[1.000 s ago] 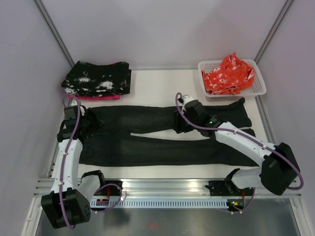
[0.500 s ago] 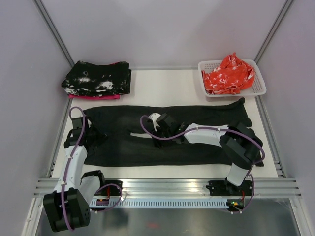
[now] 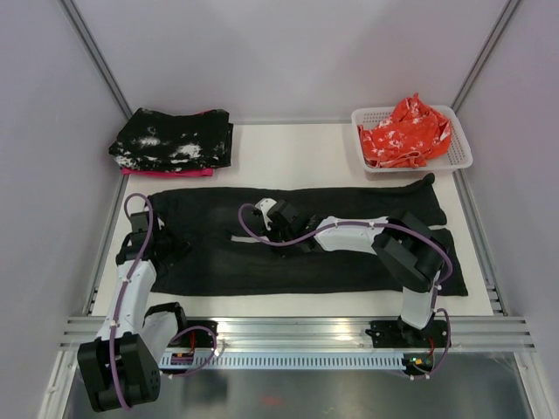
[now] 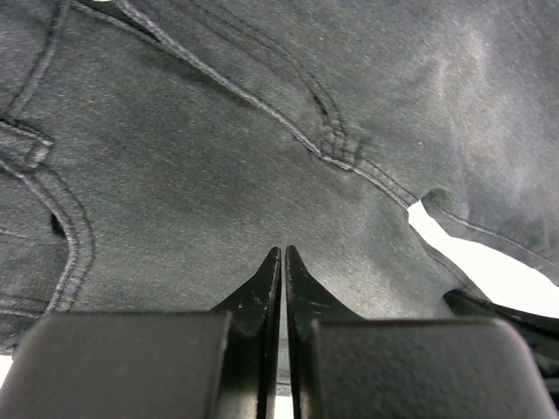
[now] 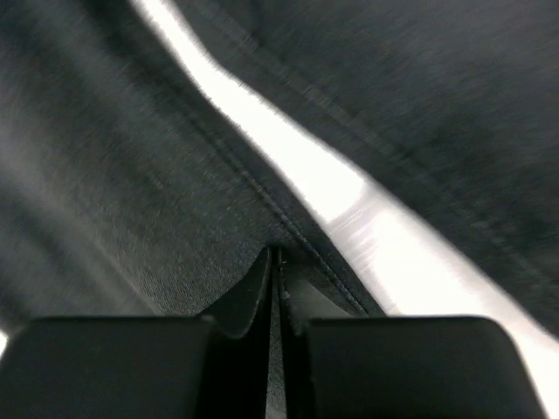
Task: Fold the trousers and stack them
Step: Flatten the trousers out
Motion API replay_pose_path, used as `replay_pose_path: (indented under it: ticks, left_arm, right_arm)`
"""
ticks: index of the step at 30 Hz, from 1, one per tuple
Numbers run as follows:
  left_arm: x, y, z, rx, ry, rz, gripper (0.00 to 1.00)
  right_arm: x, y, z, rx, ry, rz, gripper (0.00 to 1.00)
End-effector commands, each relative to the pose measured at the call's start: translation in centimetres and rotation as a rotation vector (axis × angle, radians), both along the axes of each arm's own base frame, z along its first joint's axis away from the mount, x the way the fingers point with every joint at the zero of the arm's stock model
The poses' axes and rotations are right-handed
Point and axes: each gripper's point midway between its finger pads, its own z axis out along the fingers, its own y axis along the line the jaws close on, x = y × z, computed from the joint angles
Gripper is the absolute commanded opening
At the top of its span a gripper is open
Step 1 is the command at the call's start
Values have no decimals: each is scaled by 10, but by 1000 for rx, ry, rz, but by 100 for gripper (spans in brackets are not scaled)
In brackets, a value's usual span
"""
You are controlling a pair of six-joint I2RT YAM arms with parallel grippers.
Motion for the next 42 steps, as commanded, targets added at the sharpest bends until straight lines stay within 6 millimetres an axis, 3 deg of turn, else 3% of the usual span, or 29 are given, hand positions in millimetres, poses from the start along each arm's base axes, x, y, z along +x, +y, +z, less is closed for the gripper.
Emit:
replay_pose_path:
  ticks: [1, 6, 11, 17, 19, 22, 23, 25, 26, 28, 30, 33, 34, 36, 37, 38, 40, 42]
  left_arm:
    - [6, 11, 1, 41, -20, 54, 3]
    - [2, 13, -5, 48, 4, 77, 2]
    - [0, 18, -11, 61, 29, 103, 3]
    - [-6, 28, -18, 95, 60, 171, 3]
    - [-6, 29, -18, 101, 60, 177, 3]
    - [-3, 29, -15, 100, 47, 176, 3]
    - [0, 29, -12, 98, 38, 175, 3]
    - [10, 27, 2, 93, -4, 141, 4]
    - [20, 23, 18, 79, -52, 106, 5]
    - [30, 14, 37, 66, -113, 26, 9]
    - [44, 13, 64, 86, -197, -28, 13]
    - [57, 22, 82, 143, -244, -28, 18]
    - [60, 23, 82, 148, -244, -30, 19]
    - [69, 18, 88, 133, -277, -59, 20]
    - [73, 15, 86, 124, -276, -69, 21]
    - [77, 11, 87, 126, -284, -83, 20]
    - [86, 10, 84, 147, -287, -90, 19]
    - [95, 1, 83, 171, -285, -119, 14]
  right_arm:
    - [31, -6, -3, -73, -106, -105, 8]
    - [42, -10, -2, -92, -138, -133, 8]
    - [31, -4, -3, -38, -102, -107, 16]
    - [54, -41, -25, -141, -108, -231, 11]
    - [60, -44, -22, -119, -89, -258, 11]
    - [61, -27, 9, -52, -77, -249, 14]
    - [63, -20, 31, 3, -81, -286, 15]
    - [76, -22, 63, 38, -118, -374, 29]
    - [81, -29, 86, 51, -116, -417, 45]
    - [99, -59, 105, 9, -151, -541, 52]
    - [102, -86, 125, -18, -158, -607, 60]
    - [112, -141, 142, -14, -216, -768, 55]
    - [122, -175, 142, -30, -245, -875, 50]
    - [120, -219, 129, -36, -237, -1004, 35]
    - [126, -254, 123, -30, -215, -1123, 31]
    - [120, -271, 107, -54, -184, -1163, 21]
    - [121, -310, 87, -98, -155, -1271, 13]
    - [119, -328, 69, -144, -143, -1313, 5]
